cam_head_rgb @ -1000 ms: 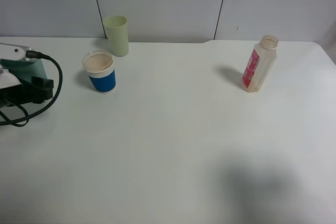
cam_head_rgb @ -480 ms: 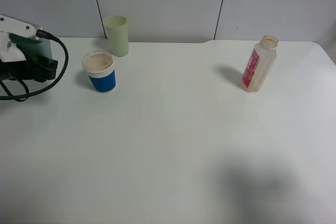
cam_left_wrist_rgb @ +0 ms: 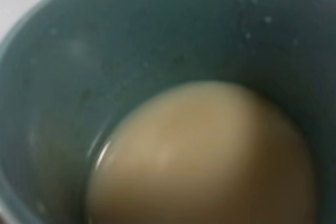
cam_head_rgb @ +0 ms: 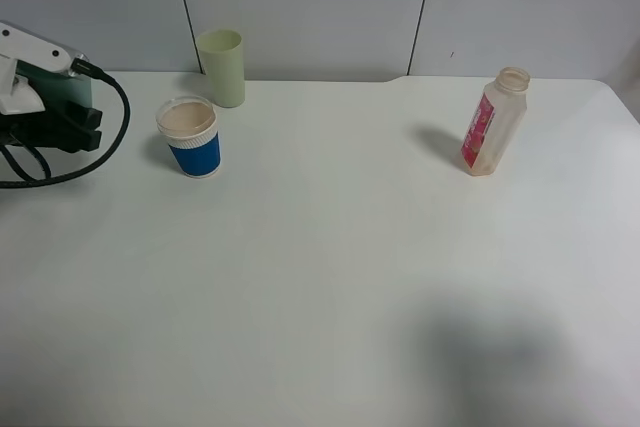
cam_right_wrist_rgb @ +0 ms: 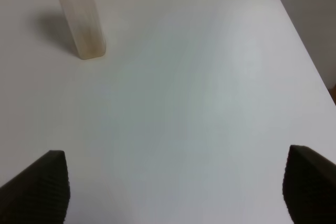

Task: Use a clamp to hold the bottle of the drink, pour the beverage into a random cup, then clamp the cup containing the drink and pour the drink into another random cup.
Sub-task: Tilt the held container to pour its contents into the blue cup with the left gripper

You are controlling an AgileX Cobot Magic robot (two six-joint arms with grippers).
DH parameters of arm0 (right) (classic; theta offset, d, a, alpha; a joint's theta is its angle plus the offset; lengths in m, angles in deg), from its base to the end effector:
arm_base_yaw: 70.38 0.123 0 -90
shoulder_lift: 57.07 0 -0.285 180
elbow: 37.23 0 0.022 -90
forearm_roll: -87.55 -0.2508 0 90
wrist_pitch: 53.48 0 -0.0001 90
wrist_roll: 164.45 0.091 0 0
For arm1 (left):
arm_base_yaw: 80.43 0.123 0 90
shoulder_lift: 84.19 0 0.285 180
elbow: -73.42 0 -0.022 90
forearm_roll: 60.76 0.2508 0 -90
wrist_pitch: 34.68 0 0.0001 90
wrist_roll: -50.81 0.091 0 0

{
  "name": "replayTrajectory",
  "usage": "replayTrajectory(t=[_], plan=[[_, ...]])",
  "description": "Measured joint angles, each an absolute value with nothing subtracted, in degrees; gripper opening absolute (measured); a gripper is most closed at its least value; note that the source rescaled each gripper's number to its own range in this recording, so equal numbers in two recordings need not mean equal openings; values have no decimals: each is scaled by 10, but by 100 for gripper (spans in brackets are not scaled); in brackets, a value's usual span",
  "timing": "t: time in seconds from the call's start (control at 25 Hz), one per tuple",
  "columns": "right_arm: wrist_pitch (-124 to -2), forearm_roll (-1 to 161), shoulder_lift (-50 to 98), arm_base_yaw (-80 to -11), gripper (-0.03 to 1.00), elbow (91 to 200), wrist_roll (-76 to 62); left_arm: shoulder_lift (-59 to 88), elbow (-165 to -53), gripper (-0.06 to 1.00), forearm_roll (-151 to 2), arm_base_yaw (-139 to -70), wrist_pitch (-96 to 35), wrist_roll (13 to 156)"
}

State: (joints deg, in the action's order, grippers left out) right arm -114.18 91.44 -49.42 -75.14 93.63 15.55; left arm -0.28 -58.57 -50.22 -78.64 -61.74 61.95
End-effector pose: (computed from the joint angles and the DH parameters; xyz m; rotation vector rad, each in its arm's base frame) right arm -0.0045 -0.0050 0.2748 0.0880 2.0494 -0.1331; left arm 0.2757 0.0011 0.1743 0.3855 2.0149 0.1575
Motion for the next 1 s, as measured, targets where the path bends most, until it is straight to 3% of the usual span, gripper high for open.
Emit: replayTrajectory(t=[0.4, 1.0], plan=[[-1142, 914, -494, -751, 67, 936, 155, -3, -586, 0, -566, -786, -633, 675], [-1142, 914, -494, -751, 67, 936, 155, -62, -617, 0, -491, -790, -658, 605]])
